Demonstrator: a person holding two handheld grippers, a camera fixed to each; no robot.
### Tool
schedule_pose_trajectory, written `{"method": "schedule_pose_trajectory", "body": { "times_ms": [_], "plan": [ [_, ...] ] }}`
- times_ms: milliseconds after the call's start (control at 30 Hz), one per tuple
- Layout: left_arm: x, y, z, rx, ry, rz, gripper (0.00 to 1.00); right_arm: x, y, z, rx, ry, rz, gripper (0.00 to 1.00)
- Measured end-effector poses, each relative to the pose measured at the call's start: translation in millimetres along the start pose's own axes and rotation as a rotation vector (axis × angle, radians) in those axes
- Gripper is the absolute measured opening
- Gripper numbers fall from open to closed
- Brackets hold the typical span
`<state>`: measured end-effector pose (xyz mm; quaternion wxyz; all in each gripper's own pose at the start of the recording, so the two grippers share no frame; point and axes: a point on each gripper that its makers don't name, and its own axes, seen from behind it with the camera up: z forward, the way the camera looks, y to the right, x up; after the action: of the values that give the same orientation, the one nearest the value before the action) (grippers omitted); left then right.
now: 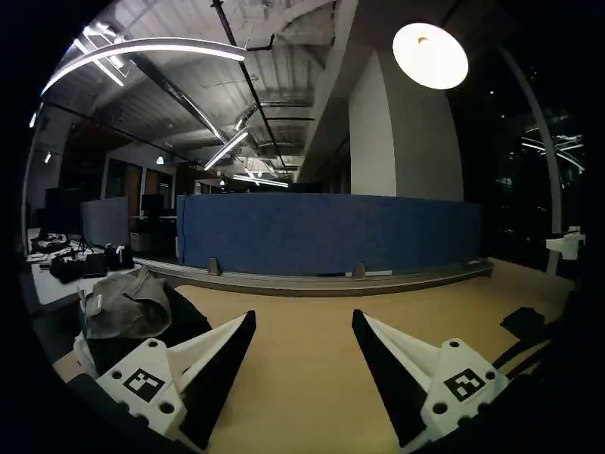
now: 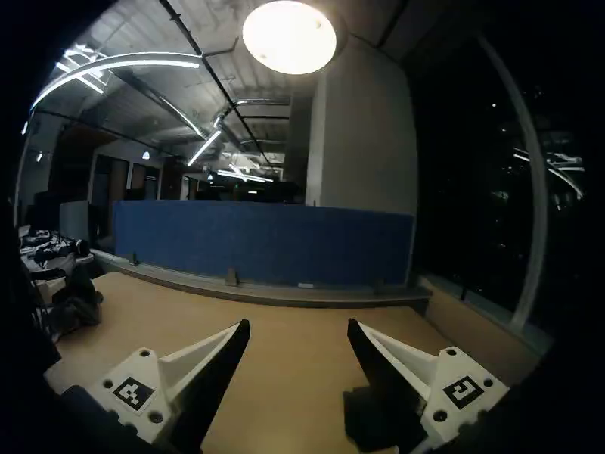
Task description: Fold towel
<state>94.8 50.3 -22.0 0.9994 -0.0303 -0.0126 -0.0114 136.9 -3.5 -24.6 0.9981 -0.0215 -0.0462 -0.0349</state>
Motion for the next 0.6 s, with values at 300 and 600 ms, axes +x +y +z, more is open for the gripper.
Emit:
{"method": "schedule_pose_trajectory", "body": {
  "times_ms": [300,600],
  "plan": [
    [-27.4,-9.0,7.2,0.005,0.034,0.038,0.94,-7.2,7.1,11.5,-0.034,-0.009,0.006,1.00],
    [-61.7,-27.5,14.2,0.023,0.035,0.043,0.94,-25.5,-2.5,22.4,-0.037,-0.021,-0.026,1.00]
  ]
}}
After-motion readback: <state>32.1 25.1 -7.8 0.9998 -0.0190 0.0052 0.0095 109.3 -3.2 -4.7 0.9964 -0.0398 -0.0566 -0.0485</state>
